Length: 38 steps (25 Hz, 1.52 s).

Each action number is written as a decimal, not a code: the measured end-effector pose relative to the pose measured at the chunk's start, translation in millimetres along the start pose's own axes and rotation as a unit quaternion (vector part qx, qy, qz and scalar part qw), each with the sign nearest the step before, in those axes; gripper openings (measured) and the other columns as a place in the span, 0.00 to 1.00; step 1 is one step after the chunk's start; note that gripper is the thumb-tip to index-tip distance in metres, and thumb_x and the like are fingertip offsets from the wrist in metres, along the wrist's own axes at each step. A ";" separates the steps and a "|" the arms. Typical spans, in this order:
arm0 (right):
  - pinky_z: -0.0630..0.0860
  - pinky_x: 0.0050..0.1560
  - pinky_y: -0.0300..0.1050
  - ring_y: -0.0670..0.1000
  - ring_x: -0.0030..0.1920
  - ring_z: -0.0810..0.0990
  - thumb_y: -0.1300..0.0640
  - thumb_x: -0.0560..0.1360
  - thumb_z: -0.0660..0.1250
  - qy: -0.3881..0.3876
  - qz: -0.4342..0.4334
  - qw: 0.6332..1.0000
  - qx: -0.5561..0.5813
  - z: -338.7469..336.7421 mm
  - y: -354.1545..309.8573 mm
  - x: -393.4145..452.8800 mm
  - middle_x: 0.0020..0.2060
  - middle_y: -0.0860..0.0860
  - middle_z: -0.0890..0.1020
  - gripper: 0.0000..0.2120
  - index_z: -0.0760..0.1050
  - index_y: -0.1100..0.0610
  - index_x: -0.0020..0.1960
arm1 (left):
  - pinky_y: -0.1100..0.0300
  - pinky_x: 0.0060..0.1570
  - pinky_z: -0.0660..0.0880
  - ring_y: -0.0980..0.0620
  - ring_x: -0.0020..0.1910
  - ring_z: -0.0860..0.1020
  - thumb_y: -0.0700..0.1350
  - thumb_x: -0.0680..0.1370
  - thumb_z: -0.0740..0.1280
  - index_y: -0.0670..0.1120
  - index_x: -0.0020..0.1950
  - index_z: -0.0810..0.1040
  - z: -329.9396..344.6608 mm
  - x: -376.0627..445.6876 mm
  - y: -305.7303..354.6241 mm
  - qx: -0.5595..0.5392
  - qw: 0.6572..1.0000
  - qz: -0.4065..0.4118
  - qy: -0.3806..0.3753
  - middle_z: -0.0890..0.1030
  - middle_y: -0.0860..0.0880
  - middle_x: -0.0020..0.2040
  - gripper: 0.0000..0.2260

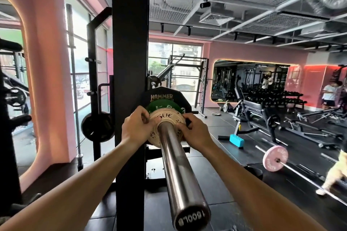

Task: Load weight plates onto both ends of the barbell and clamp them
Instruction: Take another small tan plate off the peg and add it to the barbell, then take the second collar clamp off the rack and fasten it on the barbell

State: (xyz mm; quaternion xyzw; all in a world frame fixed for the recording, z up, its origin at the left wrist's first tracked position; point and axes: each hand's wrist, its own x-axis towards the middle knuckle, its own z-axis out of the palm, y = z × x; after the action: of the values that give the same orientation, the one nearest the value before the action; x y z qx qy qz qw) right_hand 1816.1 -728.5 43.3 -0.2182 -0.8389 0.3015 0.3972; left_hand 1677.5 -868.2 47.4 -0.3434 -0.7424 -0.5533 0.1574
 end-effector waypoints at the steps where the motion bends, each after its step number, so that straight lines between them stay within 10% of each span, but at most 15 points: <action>1: 0.70 0.37 0.37 0.47 0.37 0.76 0.51 0.78 0.69 0.004 0.009 1.000 0.002 5.2 3.1 9.9 0.36 0.45 0.76 0.14 0.74 0.51 0.62 | 0.58 0.37 0.70 0.52 0.38 0.78 0.53 0.73 0.76 0.50 0.39 0.75 5.0 9.3 -4.5 0.017 1.000 -0.004 0.002 0.79 0.55 0.36 0.12; 18: 0.76 0.49 0.46 0.53 0.48 0.83 0.52 0.75 0.72 -0.077 0.012 0.997 0.024 -42.5 -24.5 0.2 0.45 0.50 0.84 0.04 0.79 0.44 0.43 | 0.58 0.49 0.75 0.50 0.48 0.81 0.44 0.75 0.73 0.57 0.44 0.82 -11.4 16.7 6.0 0.015 0.989 -0.020 -0.147 0.83 0.54 0.43 0.06; 24: 0.79 0.48 0.48 0.53 0.49 0.85 0.50 0.76 0.70 -0.088 -0.026 0.996 -0.001 -94.0 -89.0 -74.7 0.45 0.48 0.83 0.02 0.80 0.45 0.44 | 0.60 0.39 0.72 0.55 0.36 0.77 0.44 0.78 0.70 0.51 0.44 0.84 -79.5 -40.6 60.0 -0.037 0.990 0.013 -0.133 0.83 0.52 0.39 0.04; 38: 0.78 0.50 0.43 0.45 0.47 0.83 0.49 0.75 0.70 -0.173 -0.100 0.980 -0.019 -34.7 -227.1 -194.8 0.43 0.44 0.85 0.05 0.83 0.47 0.49 | 0.46 0.54 0.79 0.45 0.44 0.81 0.47 0.78 0.69 0.47 0.48 0.82 -258.9 -134.9 58.5 0.017 0.993 -0.025 -0.113 0.84 0.46 0.44 0.05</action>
State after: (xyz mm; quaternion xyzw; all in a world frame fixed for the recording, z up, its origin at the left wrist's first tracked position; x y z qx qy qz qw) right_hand 1929.7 -999.1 110.8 -0.0852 -0.9179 0.2779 0.2702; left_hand 1776.0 -1145.3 93.9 -0.3823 -0.7729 -0.5022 0.0650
